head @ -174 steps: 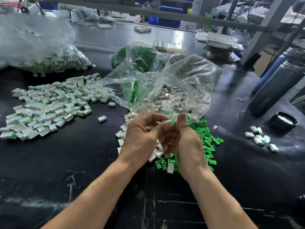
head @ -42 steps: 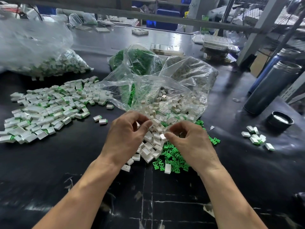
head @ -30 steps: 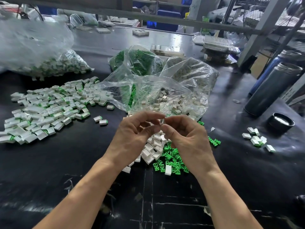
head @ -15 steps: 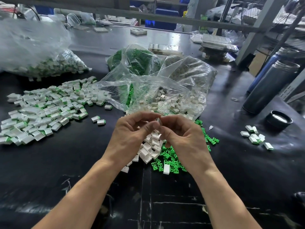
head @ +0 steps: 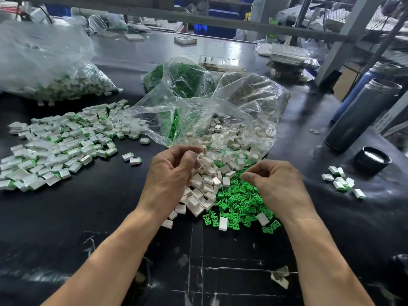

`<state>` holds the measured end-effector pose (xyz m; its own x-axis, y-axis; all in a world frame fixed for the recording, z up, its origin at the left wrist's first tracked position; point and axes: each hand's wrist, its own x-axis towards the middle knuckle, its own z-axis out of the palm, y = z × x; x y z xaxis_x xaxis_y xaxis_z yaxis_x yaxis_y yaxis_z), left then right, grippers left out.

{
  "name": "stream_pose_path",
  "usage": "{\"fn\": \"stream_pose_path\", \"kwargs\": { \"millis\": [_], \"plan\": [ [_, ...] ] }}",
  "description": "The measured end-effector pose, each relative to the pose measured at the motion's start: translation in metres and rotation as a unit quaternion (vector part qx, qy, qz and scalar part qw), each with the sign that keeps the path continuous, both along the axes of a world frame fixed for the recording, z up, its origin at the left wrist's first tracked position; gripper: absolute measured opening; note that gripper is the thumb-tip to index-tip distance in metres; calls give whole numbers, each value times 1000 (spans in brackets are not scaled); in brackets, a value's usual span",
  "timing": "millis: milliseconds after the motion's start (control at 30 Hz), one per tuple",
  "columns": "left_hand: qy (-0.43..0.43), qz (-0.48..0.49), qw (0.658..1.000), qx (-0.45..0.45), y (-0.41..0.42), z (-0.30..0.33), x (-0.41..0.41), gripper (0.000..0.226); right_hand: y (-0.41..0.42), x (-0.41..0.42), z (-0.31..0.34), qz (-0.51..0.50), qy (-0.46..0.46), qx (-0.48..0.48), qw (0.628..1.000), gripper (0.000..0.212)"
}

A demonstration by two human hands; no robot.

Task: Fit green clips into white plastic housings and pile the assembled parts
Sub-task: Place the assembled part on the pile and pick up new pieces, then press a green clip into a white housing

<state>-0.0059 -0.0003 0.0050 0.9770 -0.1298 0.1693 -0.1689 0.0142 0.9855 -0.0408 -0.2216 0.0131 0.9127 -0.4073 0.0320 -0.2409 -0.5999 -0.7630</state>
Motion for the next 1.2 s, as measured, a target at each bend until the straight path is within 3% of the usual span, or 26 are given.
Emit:
{"fn": "stream_pose_path", "kwargs": {
  "millis": [267,567,800,1000,1200],
  "plan": [
    [-24,20,999,35,-2,2,-1,19,11,-1,-2,42,99,-87,990,9],
    [-20,4,1000,21,-4,5,-6,18,17,-3,2,49,91,-109,989,12],
    [3,-17,1000,-7,-6,4,-5,19,13,-4,0,45,-1,41,998,12],
    [3,-49,998,-29,-10,3,-7,16,23,-3,6,73,-121,265,954,7],
    [2,-67,997,-34,-12,0,-6,19,37,-5,4,135,-177,286,932,10]
  ]
}}
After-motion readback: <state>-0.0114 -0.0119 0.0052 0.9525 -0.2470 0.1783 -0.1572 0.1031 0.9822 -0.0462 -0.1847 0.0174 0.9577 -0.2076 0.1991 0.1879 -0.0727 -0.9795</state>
